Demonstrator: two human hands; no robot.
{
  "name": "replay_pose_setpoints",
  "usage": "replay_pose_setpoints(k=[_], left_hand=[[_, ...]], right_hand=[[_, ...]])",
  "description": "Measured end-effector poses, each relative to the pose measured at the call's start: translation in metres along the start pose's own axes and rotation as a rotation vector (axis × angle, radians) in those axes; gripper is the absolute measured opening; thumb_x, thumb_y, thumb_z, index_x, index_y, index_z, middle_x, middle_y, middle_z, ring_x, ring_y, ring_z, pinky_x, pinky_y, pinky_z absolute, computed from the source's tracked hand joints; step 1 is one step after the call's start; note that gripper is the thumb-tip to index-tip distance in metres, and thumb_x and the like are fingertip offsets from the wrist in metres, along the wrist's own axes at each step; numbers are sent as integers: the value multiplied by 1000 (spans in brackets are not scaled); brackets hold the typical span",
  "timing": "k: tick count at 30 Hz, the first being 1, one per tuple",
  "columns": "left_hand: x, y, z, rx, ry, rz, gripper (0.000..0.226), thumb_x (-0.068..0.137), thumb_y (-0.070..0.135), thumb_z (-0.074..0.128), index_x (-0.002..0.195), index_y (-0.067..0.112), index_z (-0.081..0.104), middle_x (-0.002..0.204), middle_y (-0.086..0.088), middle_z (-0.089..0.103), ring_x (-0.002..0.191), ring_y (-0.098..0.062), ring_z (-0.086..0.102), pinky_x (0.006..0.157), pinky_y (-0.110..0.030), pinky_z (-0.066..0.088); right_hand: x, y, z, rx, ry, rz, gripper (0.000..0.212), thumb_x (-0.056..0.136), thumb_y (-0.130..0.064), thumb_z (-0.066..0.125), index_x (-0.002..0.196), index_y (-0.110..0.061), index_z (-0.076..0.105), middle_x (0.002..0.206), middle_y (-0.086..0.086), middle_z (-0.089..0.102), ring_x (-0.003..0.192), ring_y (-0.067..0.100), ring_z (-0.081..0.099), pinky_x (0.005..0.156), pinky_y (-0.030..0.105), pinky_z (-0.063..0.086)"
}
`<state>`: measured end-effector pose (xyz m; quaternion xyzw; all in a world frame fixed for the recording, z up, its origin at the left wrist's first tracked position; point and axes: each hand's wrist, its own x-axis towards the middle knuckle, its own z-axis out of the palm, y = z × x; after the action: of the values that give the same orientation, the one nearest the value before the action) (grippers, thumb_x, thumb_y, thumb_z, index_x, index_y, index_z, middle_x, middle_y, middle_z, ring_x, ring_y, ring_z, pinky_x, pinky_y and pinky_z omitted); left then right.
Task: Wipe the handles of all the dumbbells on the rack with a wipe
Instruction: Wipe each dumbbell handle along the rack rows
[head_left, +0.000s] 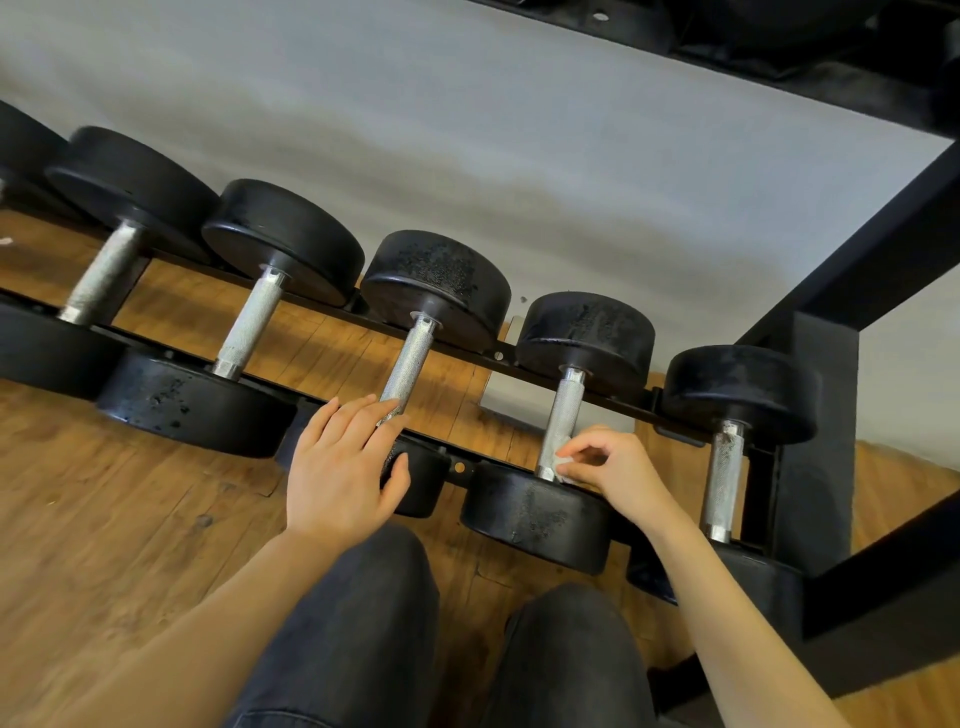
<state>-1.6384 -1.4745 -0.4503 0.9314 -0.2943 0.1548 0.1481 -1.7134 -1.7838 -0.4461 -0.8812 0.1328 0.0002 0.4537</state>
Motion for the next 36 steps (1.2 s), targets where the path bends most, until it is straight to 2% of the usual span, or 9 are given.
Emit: replay_pose_setpoints(k=[4, 8, 13, 18, 20, 23, 28, 32, 36], left_hand=[[-1, 0, 0, 4, -10, -9, 44, 90, 37, 43, 116, 14, 69, 122, -7, 66, 122, -26, 57, 112, -46, 33], [0, 0, 0, 1, -10, -5, 44, 91, 37, 43, 116, 14, 69, 122, -7, 66, 122, -25, 56, 112, -45, 31], [-1, 0, 0, 2, -19, -11, 43, 91, 38, 43, 117, 15, 69, 122, -6, 66, 122, -25, 56, 113, -46, 31], [0, -1, 0, -5, -29, -12, 43, 91, 38, 43, 117, 15, 69, 122, -7, 66, 122, -26, 56, 112, -48, 34], [0, 0, 0, -6, -29, -12, 43, 91, 37, 43, 117, 15, 68, 122, -7, 66, 122, -26, 56, 111, -48, 34], [-1, 0, -1, -4, -20, -10, 42, 91, 37, 43, 117, 15, 68, 121, -6, 67, 122, -26, 57, 111, -48, 34], [-1, 0, -1, 0, -25, -9, 43, 91, 37, 42, 118, 15, 68, 122, -6, 66, 122, -25, 57, 112, -47, 33], [-1, 0, -1, 4, -32, -9, 45, 91, 38, 41, 119, 15, 68, 122, -5, 66, 123, -24, 56, 113, -45, 30], [-1, 0, 0, 2, -29, -6, 45, 91, 38, 41, 118, 15, 69, 121, -5, 67, 123, -24, 56, 113, -45, 31]], right_hand=[[0, -3, -4, -97, -143, -32, 14, 78, -13, 77, 87, -23, 75, 94, -8, 65, 89, 5, 62, 83, 19, 50], [7, -10, -3, -146, 39, -108, 15, 78, -12, 76, 90, -21, 75, 92, -7, 64, 87, 5, 61, 82, 18, 49], [11, -12, -5, -300, -210, -157, 13, 79, -18, 76, 91, -25, 76, 91, -13, 61, 88, 3, 59, 81, 19, 48], [17, -23, -9, -371, -111, -194, 11, 81, -18, 74, 92, -22, 75, 92, -10, 63, 87, 3, 59, 81, 24, 51], [17, -25, -8, -421, -186, -227, 15, 83, -21, 73, 97, -23, 75, 97, -12, 65, 91, 1, 59, 86, 25, 51], [18, -30, -5, -516, -318, -232, 26, 83, -19, 72, 108, -24, 72, 105, -11, 66, 97, 2, 59, 91, 22, 48], [25, -37, -1, -537, -349, -262, 30, 86, -17, 69, 115, -25, 69, 112, -9, 67, 100, 0, 60, 91, 18, 48], [29, -40, 4, -581, -359, -285, 32, 90, -21, 65, 121, -24, 65, 118, -6, 66, 106, 4, 59, 95, 22, 46], [31, -41, -1, -582, -328, -263, 36, 91, -18, 62, 127, -23, 61, 122, -5, 63, 110, 4, 55, 92, 14, 38]])
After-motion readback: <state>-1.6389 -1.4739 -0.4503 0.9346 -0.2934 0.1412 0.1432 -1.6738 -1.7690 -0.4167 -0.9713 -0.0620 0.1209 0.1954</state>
